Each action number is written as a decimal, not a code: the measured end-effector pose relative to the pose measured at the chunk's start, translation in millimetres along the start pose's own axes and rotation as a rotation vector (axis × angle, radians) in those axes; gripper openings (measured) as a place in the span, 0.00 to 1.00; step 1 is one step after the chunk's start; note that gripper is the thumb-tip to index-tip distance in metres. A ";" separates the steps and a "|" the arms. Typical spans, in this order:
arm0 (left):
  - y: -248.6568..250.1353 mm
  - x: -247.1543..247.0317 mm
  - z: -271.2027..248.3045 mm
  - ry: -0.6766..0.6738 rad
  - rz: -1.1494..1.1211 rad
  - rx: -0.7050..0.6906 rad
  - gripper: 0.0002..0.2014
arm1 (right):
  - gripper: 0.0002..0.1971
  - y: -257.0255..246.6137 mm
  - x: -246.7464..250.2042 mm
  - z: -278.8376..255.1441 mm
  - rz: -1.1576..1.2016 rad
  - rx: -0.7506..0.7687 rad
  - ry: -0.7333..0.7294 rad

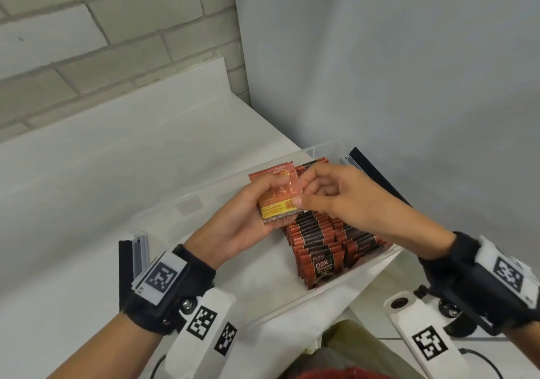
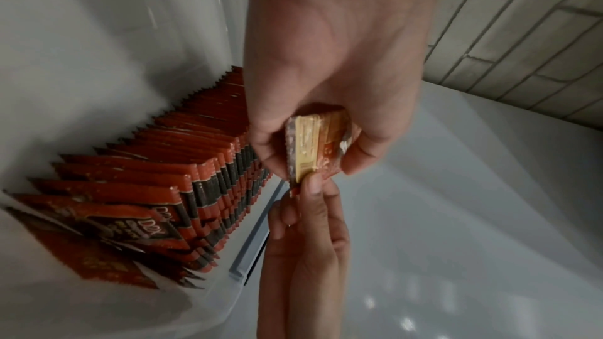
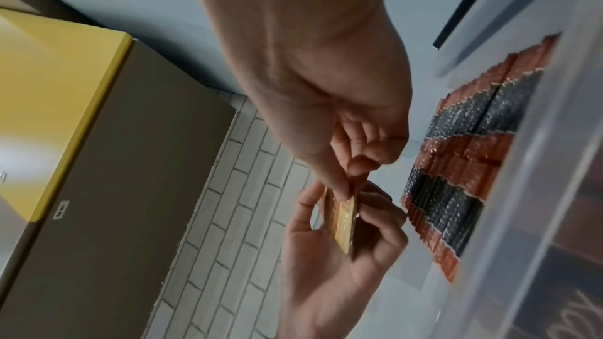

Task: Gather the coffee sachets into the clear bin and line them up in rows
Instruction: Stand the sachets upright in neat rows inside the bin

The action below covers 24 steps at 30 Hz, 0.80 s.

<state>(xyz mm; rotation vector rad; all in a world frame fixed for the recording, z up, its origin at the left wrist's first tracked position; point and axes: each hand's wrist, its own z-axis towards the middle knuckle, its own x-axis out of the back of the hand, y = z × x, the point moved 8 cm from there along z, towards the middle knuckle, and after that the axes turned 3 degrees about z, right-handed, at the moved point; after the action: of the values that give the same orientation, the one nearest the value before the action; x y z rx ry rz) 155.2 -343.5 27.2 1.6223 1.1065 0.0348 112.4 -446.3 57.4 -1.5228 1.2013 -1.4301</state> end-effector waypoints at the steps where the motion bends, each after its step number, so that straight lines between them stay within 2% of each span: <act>1: 1.0 -0.2 0.4 -0.009 0.016 -0.010 0.12 | 0.07 -1.6 1.9 -0.5 0.032 0.013 0.011; 5: 2.4 3.1 1.9 -0.015 -0.008 -0.017 0.42 | 0.04 -18.0 18.7 -5.6 0.165 0.121 0.114; 7: -0.4 4.1 2.3 -0.024 -0.035 0.033 0.47 | 0.04 -24.8 25.5 -9.0 0.184 0.181 0.158; 9: -4.5 1.0 1.3 -0.052 -0.014 0.087 0.42 | 0.06 -26.9 27.3 -12.2 0.187 0.214 0.161; 13: -3.6 -6.1 0.2 -0.108 0.120 0.049 0.16 | 0.07 -21.5 23.4 -15.1 0.099 0.219 0.127; 14: -3.1 -5.7 0.5 -0.107 0.148 0.029 0.12 | 0.07 -20.8 23.2 -15.6 0.076 0.227 0.123; 17: -2.5 -2.3 1.7 -0.079 0.142 0.005 0.15 | 0.09 -18.8 24.2 -17.4 0.106 0.214 0.129; 21: 6.9 3.7 2.1 -0.021 0.049 -0.078 0.15 | 0.09 -9.1 29.9 -19.9 0.348 0.087 0.231; 23: 11.4 5.7 1.4 -0.012 0.016 -0.114 0.21 | 0.18 -2.9 24.9 -21.9 0.389 0.011 0.173; 24: 12.5 6.7 1.8 -0.012 0.011 -0.123 0.23 | 0.19 -0.5 21.2 -23.1 0.385 -0.017 0.137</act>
<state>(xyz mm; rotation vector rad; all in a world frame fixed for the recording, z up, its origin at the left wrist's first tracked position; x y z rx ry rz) 167.8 -339.7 32.9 1.5172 1.0653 0.0983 88.7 -464.0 67.7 -1.1384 1.4977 -1.2798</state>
